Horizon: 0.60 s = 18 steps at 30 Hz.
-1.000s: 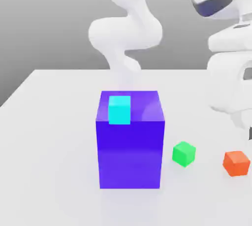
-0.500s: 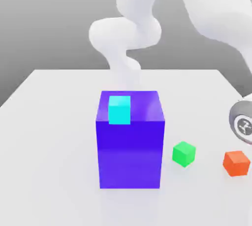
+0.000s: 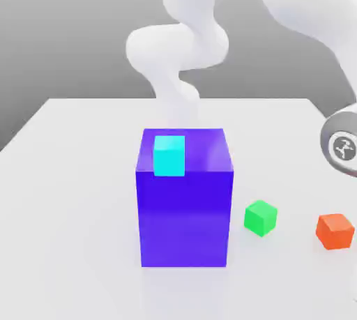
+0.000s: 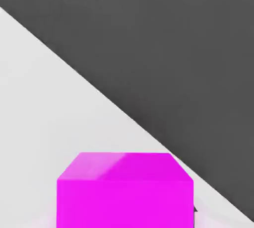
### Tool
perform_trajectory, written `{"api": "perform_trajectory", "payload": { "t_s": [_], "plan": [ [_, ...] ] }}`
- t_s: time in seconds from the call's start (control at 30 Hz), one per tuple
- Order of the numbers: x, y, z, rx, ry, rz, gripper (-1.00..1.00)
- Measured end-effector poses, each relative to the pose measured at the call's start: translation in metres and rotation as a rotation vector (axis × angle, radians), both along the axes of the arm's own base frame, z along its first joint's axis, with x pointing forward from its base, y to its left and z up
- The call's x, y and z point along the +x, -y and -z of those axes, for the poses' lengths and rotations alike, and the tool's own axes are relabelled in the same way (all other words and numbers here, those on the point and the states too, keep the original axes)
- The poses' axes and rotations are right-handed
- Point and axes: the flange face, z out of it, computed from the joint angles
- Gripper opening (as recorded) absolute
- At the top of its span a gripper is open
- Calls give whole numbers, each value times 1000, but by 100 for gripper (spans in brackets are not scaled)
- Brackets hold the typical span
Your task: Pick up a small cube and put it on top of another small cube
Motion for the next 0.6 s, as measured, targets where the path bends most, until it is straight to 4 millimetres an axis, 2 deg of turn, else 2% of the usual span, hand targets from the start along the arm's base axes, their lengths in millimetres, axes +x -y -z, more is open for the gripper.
{"api": "perform_trajectory", "payload": {
  "t_s": [0.17,0.3,0.43,0.6],
  "plan": [
    [-39,31,-27,-70,21,-221,-100],
    [-74,55,-42,-95,15,-395,-100],
    [-114,77,-47,-92,-8,-573,-100],
    [-172,98,-39,-42,-56,-813,-100]
  ]
}}
